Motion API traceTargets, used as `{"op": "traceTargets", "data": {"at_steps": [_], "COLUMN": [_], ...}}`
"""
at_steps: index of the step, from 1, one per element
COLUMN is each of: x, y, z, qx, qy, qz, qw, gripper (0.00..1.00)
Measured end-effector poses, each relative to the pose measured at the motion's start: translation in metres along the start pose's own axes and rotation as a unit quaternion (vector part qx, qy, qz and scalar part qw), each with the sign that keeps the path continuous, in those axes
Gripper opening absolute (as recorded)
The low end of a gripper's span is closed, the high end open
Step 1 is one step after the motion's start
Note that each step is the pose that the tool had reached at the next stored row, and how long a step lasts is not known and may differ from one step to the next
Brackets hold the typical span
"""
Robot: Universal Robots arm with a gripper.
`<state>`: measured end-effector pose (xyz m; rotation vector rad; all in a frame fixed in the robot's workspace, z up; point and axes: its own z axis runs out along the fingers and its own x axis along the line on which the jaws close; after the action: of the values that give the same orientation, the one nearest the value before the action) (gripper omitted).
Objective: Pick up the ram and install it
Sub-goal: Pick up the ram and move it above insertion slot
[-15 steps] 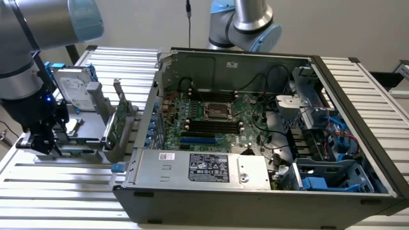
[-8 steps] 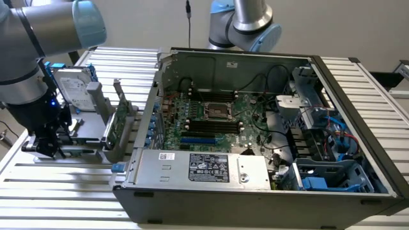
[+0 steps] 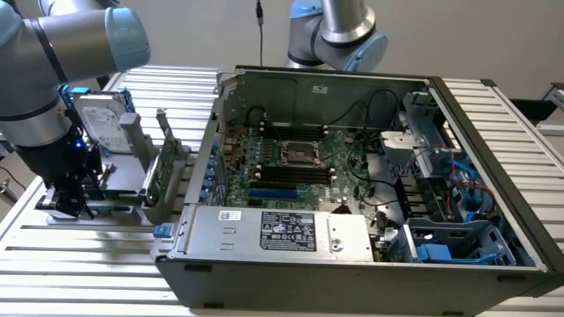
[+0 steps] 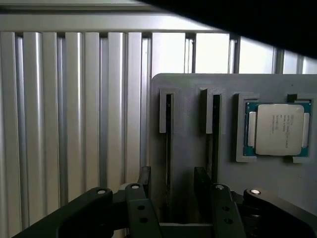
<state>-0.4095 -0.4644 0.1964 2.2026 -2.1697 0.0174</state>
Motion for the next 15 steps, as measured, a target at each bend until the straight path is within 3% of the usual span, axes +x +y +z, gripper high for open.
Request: {"op": "traceTargets", "data": {"at_steps": [9,12,15], "x": [-0.0017,-0.0018,-0.0018], "y": [0.0000,-0.0001,-0.0003], "z": [0.0016,0.0020,0.0022], "qx": [0.0000,0.0002,0.0002], "qy": [0.0003,0.0002,0.0002], "qz": [-0.005,-0.005,-0.005], "qw": [1.0000,1.0000,1.0000], "gripper": [0.46,0.33,0.33]}}
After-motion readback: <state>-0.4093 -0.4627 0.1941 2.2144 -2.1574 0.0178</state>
